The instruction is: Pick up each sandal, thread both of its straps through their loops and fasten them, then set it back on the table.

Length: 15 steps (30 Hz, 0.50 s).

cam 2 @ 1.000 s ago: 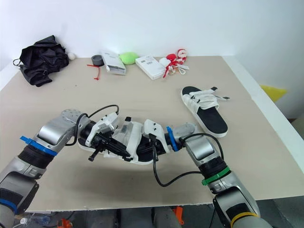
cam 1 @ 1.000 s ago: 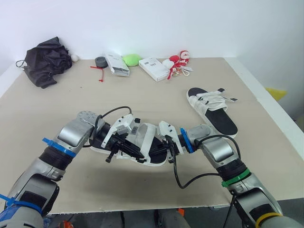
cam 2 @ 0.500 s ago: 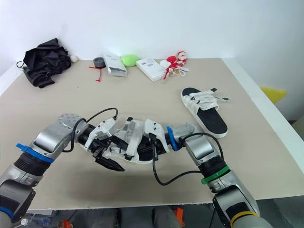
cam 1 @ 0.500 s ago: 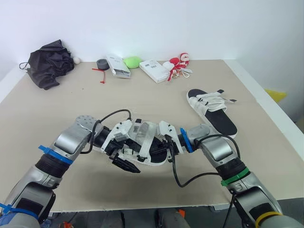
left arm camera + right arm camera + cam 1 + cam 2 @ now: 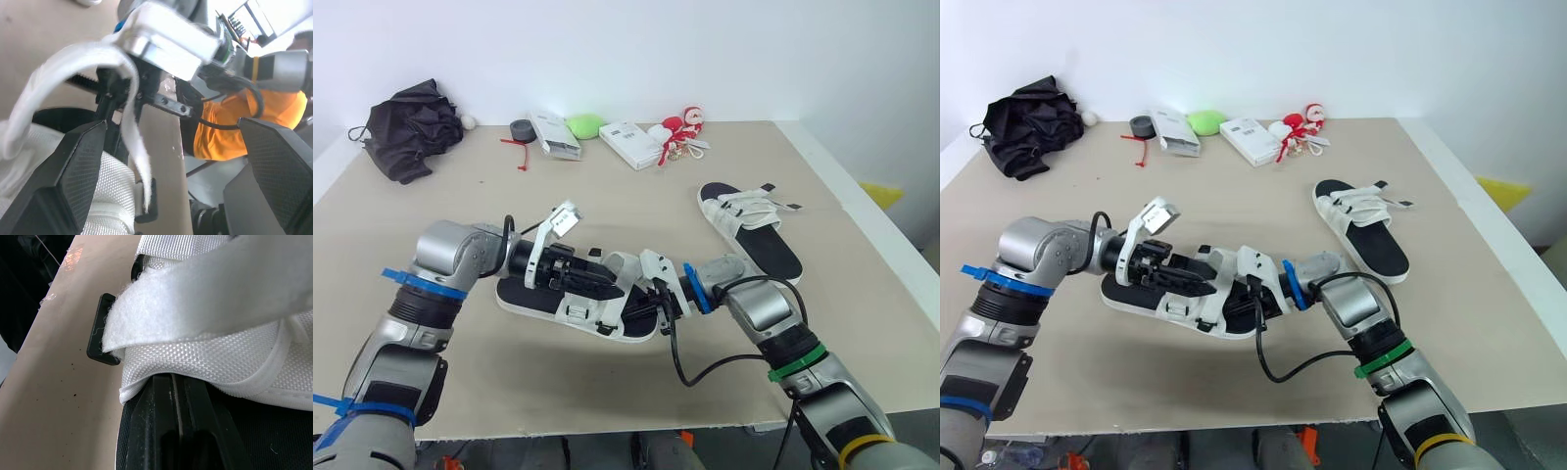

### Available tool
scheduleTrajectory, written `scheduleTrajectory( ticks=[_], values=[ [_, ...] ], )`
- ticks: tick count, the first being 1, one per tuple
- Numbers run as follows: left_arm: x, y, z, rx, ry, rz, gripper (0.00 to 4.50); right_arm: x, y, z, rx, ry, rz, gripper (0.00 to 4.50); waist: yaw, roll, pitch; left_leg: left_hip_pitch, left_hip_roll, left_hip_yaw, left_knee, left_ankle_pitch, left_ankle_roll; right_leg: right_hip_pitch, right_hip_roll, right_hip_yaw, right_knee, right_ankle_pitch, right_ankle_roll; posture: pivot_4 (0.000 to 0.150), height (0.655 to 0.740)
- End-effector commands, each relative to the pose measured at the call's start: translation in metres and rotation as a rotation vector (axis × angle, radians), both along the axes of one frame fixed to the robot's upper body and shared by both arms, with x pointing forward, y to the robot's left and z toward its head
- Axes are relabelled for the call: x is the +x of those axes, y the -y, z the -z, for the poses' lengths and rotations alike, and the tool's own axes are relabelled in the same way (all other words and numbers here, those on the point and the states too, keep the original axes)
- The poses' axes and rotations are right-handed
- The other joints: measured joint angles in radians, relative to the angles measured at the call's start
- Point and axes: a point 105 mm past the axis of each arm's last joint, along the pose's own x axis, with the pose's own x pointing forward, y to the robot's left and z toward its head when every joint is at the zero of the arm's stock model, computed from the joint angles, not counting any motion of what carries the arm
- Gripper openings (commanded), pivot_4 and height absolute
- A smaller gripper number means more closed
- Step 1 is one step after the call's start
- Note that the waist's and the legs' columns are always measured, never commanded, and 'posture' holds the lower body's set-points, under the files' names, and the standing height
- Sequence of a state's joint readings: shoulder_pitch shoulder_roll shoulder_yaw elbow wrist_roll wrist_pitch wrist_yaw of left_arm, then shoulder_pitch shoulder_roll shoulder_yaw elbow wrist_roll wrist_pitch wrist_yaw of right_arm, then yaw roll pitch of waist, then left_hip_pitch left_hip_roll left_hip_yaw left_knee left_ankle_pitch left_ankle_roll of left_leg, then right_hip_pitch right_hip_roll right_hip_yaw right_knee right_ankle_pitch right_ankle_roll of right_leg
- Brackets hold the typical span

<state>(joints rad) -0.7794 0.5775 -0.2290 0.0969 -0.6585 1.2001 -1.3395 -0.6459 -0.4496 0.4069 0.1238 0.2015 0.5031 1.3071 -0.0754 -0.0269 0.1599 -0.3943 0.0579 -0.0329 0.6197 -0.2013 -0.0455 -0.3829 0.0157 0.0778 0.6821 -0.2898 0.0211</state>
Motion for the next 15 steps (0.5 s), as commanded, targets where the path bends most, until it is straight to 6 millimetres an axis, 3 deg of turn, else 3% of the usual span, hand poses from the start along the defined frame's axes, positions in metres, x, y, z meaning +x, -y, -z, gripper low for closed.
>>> scheduleTrajectory(
  ticks=[1, 5, 6, 8, 9, 15],
  values=[
    [-0.0018, 0.0050, 0.0018, 0.022, 0.046, 0.010, 3.62, -0.0034, 0.0065, 0.0274, -0.084, -0.070, 0.033, 0.00, 0.000, 0.000, 0.000, 0.000, 0.000, 0.000, 0.000, 0.000, 0.000, 0.000, 0.000, 0.000, 0.000, 0.000, 0.000, 0.150, 0.7400],
    [0.0021, 0.0113, 0.0068, 0.028, 0.068, -0.004, 1.61, -0.0031, 0.0068, 0.0273, -0.082, -0.070, 0.037, 0.00, 0.000, -0.001, 0.000, 0.000, 0.000, 0.000, 0.000, 0.000, 0.000, 0.000, 0.000, 0.000, 0.000, 0.000, 0.000, 0.150, 0.7400],
    [0.0031, 0.0127, 0.0076, 0.030, 0.074, -0.009, 1.39, -0.0030, 0.0068, 0.0273, -0.082, -0.071, 0.038, 0.00, 0.000, -0.001, 0.000, 0.000, 0.000, 0.000, 0.000, 0.000, 0.000, 0.000, 0.000, 0.000, 0.000, 0.000, 0.000, 0.150, 0.7400],
    [0.0048, 0.0143, 0.0083, 0.031, 0.081, -0.017, 0.40, -0.0030, 0.0068, 0.0273, -0.081, -0.071, 0.039, 0.00, 0.000, -0.001, 0.000, 0.000, 0.000, 0.000, 0.000, 0.000, 0.000, 0.000, 0.000, 0.000, 0.000, 0.000, 0.000, 0.150, 0.7400],
    [0.0051, 0.0144, 0.0083, 0.031, 0.084, -0.018, 0.13, -0.0030, 0.0067, 0.0273, -0.081, -0.071, 0.039, 0.00, 0.000, -0.001, 0.000, 0.000, 0.000, 0.000, 0.000, 0.000, 0.000, 0.000, 0.000, 0.000, 0.000, 0.000, 0.000, 0.150, 0.7400],
    [0.0053, 0.0100, 0.0077, 0.038, 0.108, -0.013, 0.05, -0.0033, 0.0068, 0.0275, -0.079, -0.072, 0.040, 0.00, 0.000, -0.001, 0.000, 0.000, 0.000, 0.000, 0.000, 0.000, 0.000, 0.000, 0.000, 0.000, 0.000, 0.000, 0.000, 0.150, 0.7400]
  ],
)
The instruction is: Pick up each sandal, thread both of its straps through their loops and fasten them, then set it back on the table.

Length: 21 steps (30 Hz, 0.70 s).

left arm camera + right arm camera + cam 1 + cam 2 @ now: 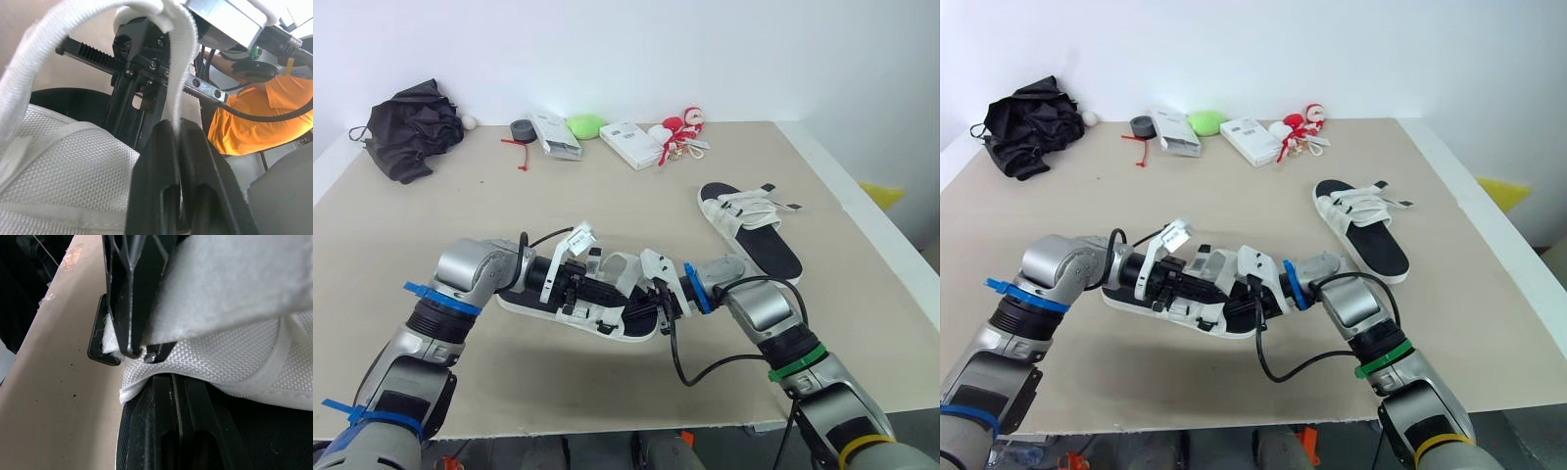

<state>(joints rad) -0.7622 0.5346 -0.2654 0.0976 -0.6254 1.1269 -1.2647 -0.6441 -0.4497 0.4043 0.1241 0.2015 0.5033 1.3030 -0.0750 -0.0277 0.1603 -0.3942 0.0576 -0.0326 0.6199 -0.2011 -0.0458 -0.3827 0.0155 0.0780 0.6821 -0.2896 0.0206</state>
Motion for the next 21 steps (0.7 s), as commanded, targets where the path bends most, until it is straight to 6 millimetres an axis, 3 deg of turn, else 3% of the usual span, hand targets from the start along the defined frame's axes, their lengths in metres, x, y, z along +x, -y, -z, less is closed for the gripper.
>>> scheduleTrajectory(
  ticks=[1, 3, 9, 17, 20, 21],
  values=[
    [-0.001, -0.004, -0.006, 0.010, 0.054, 0.021, 0.05, -0.004, 0.006, 0.027, -0.080, -0.073, 0.034, 0.00, 0.000, 0.000, 0.000, 0.000, 0.000, 0.000, 0.000, 0.000, 0.000, 0.000, 0.000, 0.000, 0.000, 0.000, 0.000, 0.150, 0.7400],
    [-0.007, -0.008, -0.005, 0.031, 0.062, 0.056, 0.05, -0.003, 0.006, 0.027, -0.079, -0.072, 0.034, 0.00, -0.001, 0.000, 0.000, 0.000, 0.000, 0.000, 0.000, 0.000, 0.000, 0.000, 0.000, 0.000, 0.000, 0.000, 0.000, 0.150, 0.7400],
    [-0.022, -0.022, 0.032, 0.208, 0.177, 0.150, 0.05, -0.003, 0.005, 0.027, -0.077, -0.069, 0.030, 0.00, -0.003, 0.000, 0.000, 0.001, 0.001, 0.001, -0.002, 0.000, 0.000, -0.001, 0.001, 0.001, 0.000, 0.000, -0.001, 0.150, 0.7400],
    [-0.042, -0.026, 0.040, 0.213, 0.257, 0.258, 0.05, -0.003, 0.006, 0.027, -0.079, -0.070, 0.028, 0.00, -0.004, 0.000, 0.000, 0.002, 0.001, 0.002, -0.002, -0.001, 0.001, -0.001, 0.001, 0.003, 0.000, -0.002, -0.001, 0.150, 0.7400],
    [-0.039, -0.026, 0.040, 0.195, 0.276, 0.226, 0.05, -0.004, 0.006, 0.027, -0.080, -0.070, 0.026, 0.00, -0.004, 0.000, -0.001, 0.002, 0.002, 0.002, -0.002, -0.002, 0.003, -0.001, 0.002, 0.003, 0.000, -0.002, -0.002, 0.150, 0.7400],
    [-0.035, -0.024, 0.035, 0.170, 0.269, 0.197, 0.60, -0.004, 0.006, 0.027, -0.081, -0.070, 0.026, 0.00, -0.004, 0.000, -0.001, 0.002, 0.002, 0.002, -0.002, -0.002, 0.003, -0.001, 0.002, 0.003, 0.000, -0.002, -0.002, 0.150, 0.7400]
  ],
)
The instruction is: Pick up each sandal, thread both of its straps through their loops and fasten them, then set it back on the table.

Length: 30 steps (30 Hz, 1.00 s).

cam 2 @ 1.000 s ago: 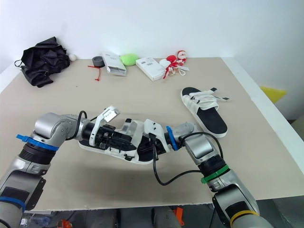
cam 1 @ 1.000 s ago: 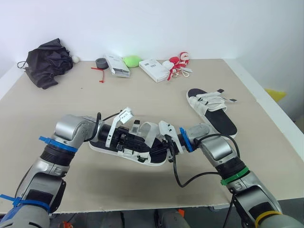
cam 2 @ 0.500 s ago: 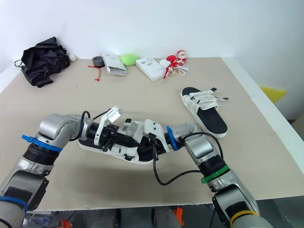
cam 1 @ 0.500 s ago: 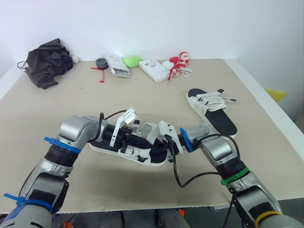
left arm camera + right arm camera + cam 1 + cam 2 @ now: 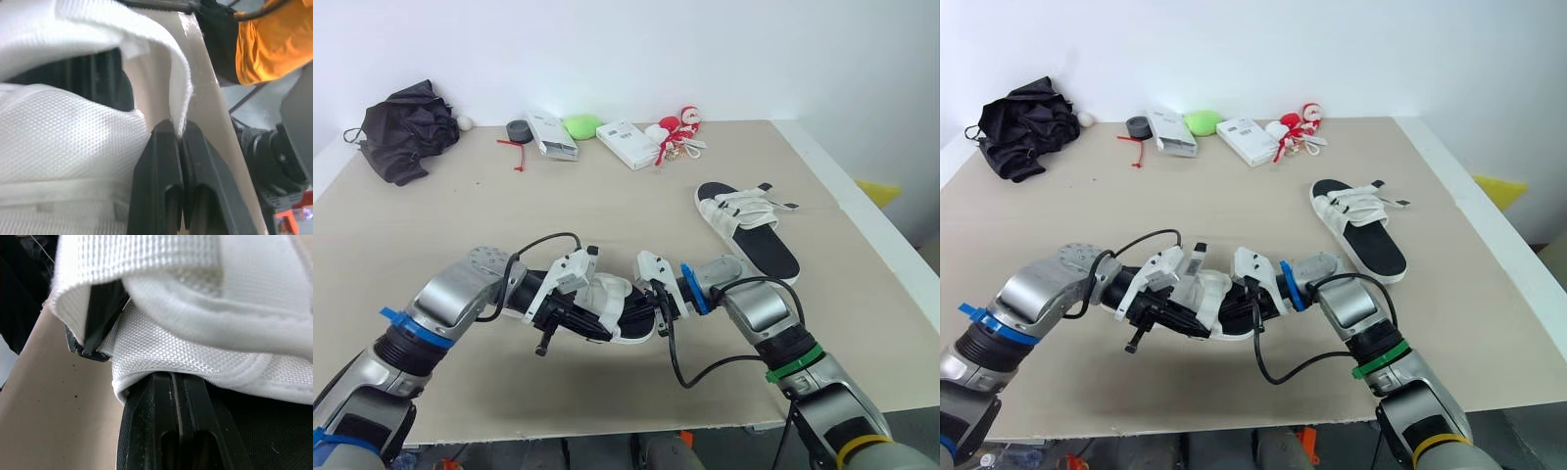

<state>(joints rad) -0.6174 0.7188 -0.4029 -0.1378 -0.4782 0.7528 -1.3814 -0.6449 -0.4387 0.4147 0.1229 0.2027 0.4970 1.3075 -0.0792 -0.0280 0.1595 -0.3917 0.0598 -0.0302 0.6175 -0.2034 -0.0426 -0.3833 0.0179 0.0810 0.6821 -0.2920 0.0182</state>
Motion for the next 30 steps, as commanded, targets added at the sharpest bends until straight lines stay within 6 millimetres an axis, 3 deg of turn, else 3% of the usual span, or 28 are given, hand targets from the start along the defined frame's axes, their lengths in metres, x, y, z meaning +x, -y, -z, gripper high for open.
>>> scheduleTrajectory(
  ticks=[1, 8, 11, 16, 24, 27, 30],
  values=[
    [0.000, -0.004, 0.007, 0.000, -0.078, -0.055, 0.93, -0.001, 0.011, 0.026, -0.088, -0.068, 0.046, 0.00, 0.000, 0.000, 0.000, 0.000, 0.000, 0.000, 0.000, 0.000, 0.000, 0.000, 0.000, 0.000, 0.000, 0.000, 0.000, 0.150, 0.7400],
    [0.009, -0.003, -0.008, -0.033, -0.048, -0.105, 4.02, -0.001, 0.011, 0.026, -0.089, -0.069, 0.043, 0.00, 0.001, 0.000, 0.000, 0.000, -0.001, -0.001, 0.002, 0.000, 0.000, 0.002, 0.000, 0.000, 0.000, 0.001, 0.000, 0.150, 0.7400],
    [0.004, -0.007, -0.016, -0.025, -0.060, -0.081, 4.02, -0.001, 0.010, 0.027, -0.089, -0.071, 0.040, 0.00, 0.001, 0.000, 0.000, 0.000, -0.002, -0.001, 0.002, 0.001, 0.000, 0.002, 0.000, 0.002, 0.000, 0.002, 0.001, 0.150, 0.7400],
    [0.009, -0.026, -0.028, 0.023, 0.113, -0.044, 4.02, -0.002, 0.010, 0.026, -0.088, -0.071, 0.036, 0.00, 0.001, 0.000, 0.000, 0.000, -0.002, 0.000, 0.001, 0.001, -0.001, 0.001, 0.000, 0.003, 0.000, 0.002, 0.001, 0.150, 0.7400],
    [0.016, -0.037, -0.063, -0.147, 0.301, -0.118, 4.02, -0.004, 0.011, 0.028, -0.091, -0.074, 0.029, 0.00, 0.001, 0.000, 0.001, -0.001, -0.002, 0.000, 0.001, 0.001, -0.001, 0.000, 0.000, 0.003, 0.000, 0.001, 0.001, 0.150, 0.7400],
    [0.001, -0.043, -0.053, -0.138, 0.293, -0.105, 4.02, -0.004, 0.011, 0.028, -0.092, -0.077, 0.026, 0.00, 0.000, 0.000, 0.001, -0.001, -0.001, 0.001, 0.000, 0.000, 0.000, -0.001, 0.000, 0.003, 0.000, 0.000, 0.001, 0.150, 0.7400],
    [-0.016, -0.045, -0.024, -0.094, 0.243, -0.072, 4.02, -0.004, 0.008, 0.029, -0.094, -0.079, 0.014, 0.00, 0.001, -0.001, 0.001, -0.002, -0.001, 0.001, 0.000, -0.001, -0.001, -0.001, 0.000, 0.003, 0.000, -0.002, 0.001, 0.150, 0.7400]
  ],
)
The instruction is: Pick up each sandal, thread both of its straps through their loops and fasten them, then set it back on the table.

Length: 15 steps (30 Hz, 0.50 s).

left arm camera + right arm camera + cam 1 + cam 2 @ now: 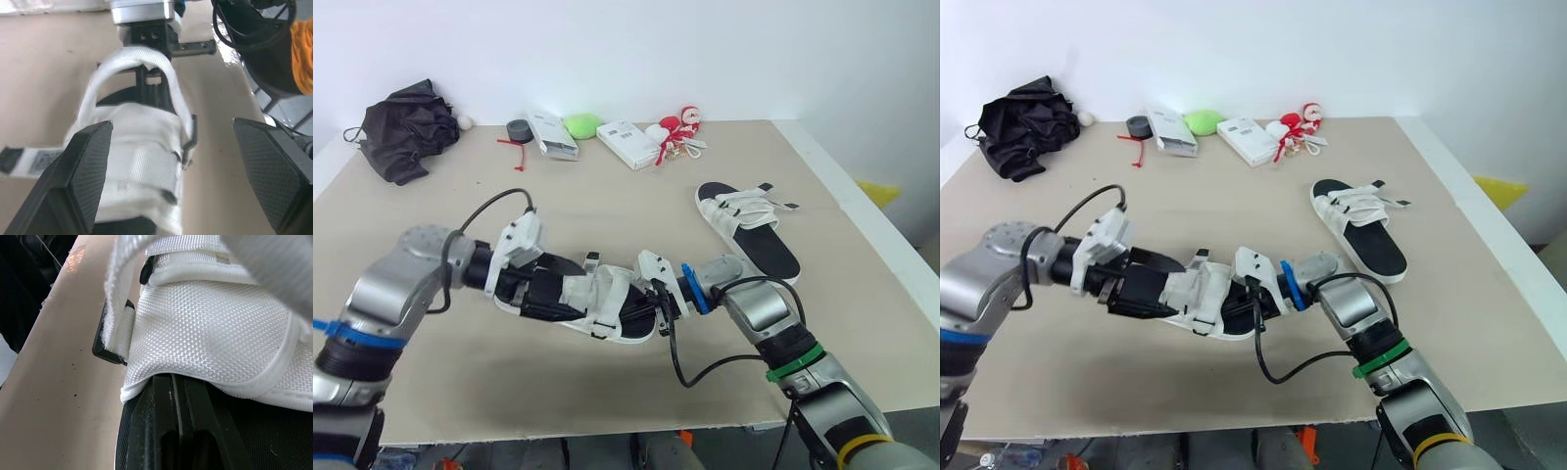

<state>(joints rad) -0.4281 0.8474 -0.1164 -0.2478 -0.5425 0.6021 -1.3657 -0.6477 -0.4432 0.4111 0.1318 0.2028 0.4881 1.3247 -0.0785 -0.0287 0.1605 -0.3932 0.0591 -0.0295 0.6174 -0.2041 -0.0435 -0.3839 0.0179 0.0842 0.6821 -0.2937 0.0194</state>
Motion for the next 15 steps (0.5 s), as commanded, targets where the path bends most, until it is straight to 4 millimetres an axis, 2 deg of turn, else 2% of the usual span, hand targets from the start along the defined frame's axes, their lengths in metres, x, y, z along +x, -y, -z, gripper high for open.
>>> scheduleTrajectory(
  ticks=[1, 4, 9, 13, 15],
  values=[
    [-0.020, 0.003, 0.018, 0.027, 0.022, 0.058, 4.02, -0.003, 0.003, 0.028, -0.087, -0.075, 0.024, 0.00, 0.000, 0.000, 0.000, 0.000, 0.000, 0.000, 0.000, 0.000, 0.000, 0.000, 0.000, 0.000, 0.000, 0.000, 0.000, 0.150, 0.7400],
    [-0.028, 0.005, 0.029, 0.007, 0.006, 0.051, 4.02, -0.001, 0.000, 0.025, -0.074, -0.073, 0.031, 0.00, 0.001, -0.001, 0.000, 0.001, 0.000, 0.001, 0.000, 0.000, 0.000, 0.001, 0.000, 0.000, 0.000, 0.000, 0.000, 0.150, 0.7400],
    [-0.029, 0.011, 0.049, -0.058, 0.015, -0.056, 4.02, -0.002, 0.000, 0.022, -0.037, -0.075, 0.053, 0.00, 0.003, 0.000, -0.001, 0.002, 0.000, 0.002, 0.000, 0.000, 0.000, 0.001, -0.001, 0.001, 0.000, 0.000, 0.000, 0.150, 0.7400],
    [-0.028, 0.015, 0.043, -0.136, -0.002, -0.108, 4.02, -0.006, 0.002, 0.020, -0.025, -0.075, 0.055, 0.00, 0.005, -0.001, -0.001, 0.002, -0.001, 0.001, 0.000, 0.000, -0.001, 0.002, -0.002, 0.001, 0.000, 0.000, 0.000, 0.150, 0.7400],
    [-0.027, 0.016, 0.029, -0.205, -0.019, -0.133, 4.02, -0.006, 0.003, 0.021, -0.020, -0.081, 0.068, 0.00, 0.005, -0.001, -0.001, 0.002, -0.001, 0.001, 0.000, 0.000, -0.001, 0.002, -0.002, 0.001, 0.000, 0.000, 0.000, 0.150, 0.7400]
  ],
)
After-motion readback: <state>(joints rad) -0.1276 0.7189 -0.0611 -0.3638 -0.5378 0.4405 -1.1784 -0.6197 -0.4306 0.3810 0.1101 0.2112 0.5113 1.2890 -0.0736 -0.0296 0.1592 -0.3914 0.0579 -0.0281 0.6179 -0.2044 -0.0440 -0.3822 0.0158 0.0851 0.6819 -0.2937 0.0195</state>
